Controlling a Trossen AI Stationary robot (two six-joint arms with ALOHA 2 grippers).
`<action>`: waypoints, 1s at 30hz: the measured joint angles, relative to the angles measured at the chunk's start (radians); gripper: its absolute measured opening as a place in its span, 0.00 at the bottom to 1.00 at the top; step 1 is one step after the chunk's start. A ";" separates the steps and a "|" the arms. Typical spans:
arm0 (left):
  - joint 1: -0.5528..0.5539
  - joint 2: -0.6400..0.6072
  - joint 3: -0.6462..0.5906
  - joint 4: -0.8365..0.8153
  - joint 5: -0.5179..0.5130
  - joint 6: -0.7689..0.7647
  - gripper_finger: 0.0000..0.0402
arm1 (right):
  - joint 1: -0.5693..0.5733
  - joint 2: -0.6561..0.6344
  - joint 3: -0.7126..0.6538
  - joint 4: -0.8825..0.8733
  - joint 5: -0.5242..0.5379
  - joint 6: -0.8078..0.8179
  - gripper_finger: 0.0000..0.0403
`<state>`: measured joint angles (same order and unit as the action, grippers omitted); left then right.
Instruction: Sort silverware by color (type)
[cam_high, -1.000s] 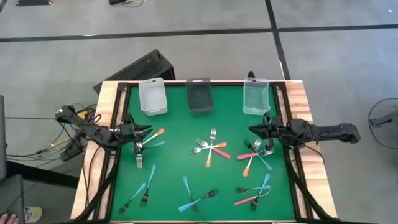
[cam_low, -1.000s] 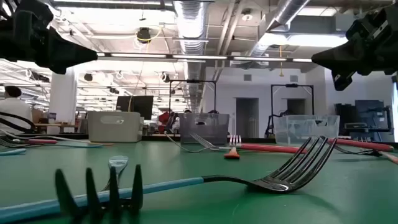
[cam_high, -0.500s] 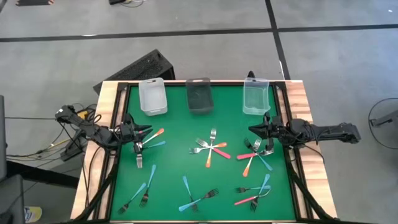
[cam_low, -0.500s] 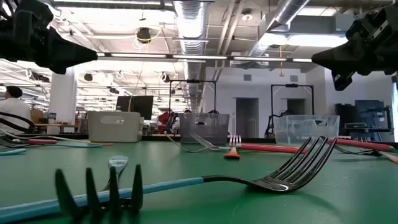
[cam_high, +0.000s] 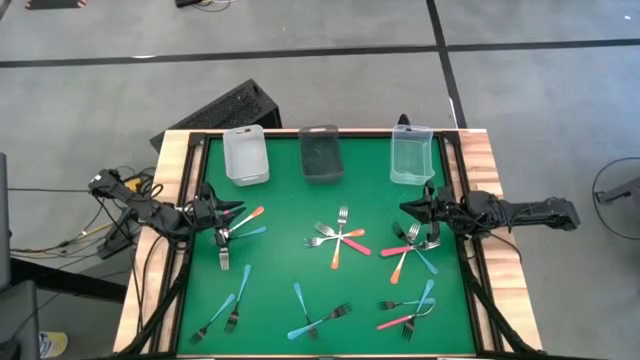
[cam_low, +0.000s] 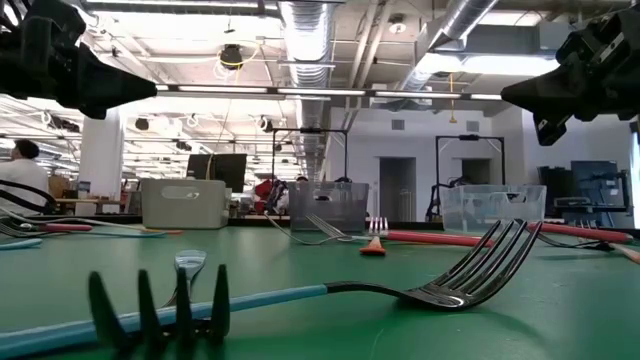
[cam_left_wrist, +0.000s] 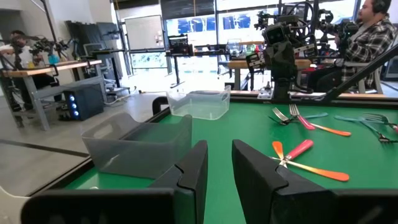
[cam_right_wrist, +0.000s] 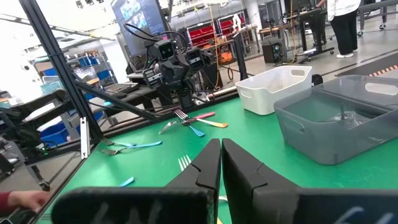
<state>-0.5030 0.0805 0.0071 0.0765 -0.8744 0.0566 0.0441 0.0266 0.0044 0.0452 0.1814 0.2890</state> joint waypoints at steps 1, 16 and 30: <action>0.000 0.000 0.000 0.000 0.000 0.000 0.16 | 0.000 0.000 0.000 0.000 0.000 0.000 0.11; 0.000 0.000 0.000 0.000 0.000 0.000 0.16 | 0.000 0.000 0.000 0.000 0.000 0.000 0.11; 0.001 0.000 0.000 0.003 -0.042 0.178 0.16 | 0.000 0.000 0.000 0.000 0.000 0.000 0.11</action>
<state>-0.5022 0.0803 0.0074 0.0799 -0.9165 0.2351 0.0441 0.0266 0.0047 0.0451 0.1814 0.2890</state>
